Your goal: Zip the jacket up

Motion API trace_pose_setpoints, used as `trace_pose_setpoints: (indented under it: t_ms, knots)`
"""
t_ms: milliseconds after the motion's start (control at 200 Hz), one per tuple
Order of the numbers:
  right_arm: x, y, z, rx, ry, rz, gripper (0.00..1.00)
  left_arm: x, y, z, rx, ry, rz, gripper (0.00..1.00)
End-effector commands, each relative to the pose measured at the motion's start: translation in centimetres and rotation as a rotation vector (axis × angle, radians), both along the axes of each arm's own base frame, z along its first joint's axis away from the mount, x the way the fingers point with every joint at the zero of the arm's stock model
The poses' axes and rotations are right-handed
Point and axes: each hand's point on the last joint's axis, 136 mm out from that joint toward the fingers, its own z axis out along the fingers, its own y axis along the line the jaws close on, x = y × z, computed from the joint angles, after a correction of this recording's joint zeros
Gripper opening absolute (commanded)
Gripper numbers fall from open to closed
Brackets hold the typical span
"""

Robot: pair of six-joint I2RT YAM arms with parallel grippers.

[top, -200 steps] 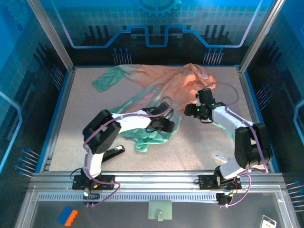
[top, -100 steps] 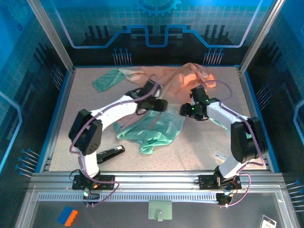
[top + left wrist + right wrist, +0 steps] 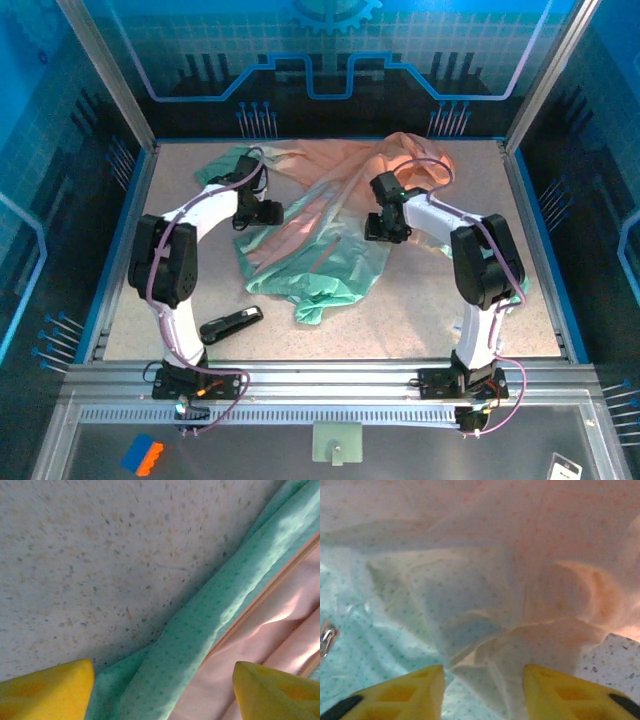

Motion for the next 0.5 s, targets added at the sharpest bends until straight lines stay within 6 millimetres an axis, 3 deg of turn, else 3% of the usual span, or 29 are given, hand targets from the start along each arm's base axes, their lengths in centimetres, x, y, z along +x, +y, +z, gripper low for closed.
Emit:
trace_pose_setpoints:
  t_ms: [0,295,490]
  knots:
    - [0.5,-2.2,-0.3,-0.110,0.044,0.001,0.40,-2.6,-1.4,-2.6,-0.075,0.126,-0.051,0.65]
    - [3.8,-4.1,-2.5,-0.145,0.118,0.023,0.24,-7.2,-4.1,-3.3,-0.242,0.192,0.013,0.17]
    - [6.2,-4.8,-3.0,-0.134,0.122,0.004,0.21,-11.0,-10.2,-2.9,-0.287,0.220,-0.066,0.15]
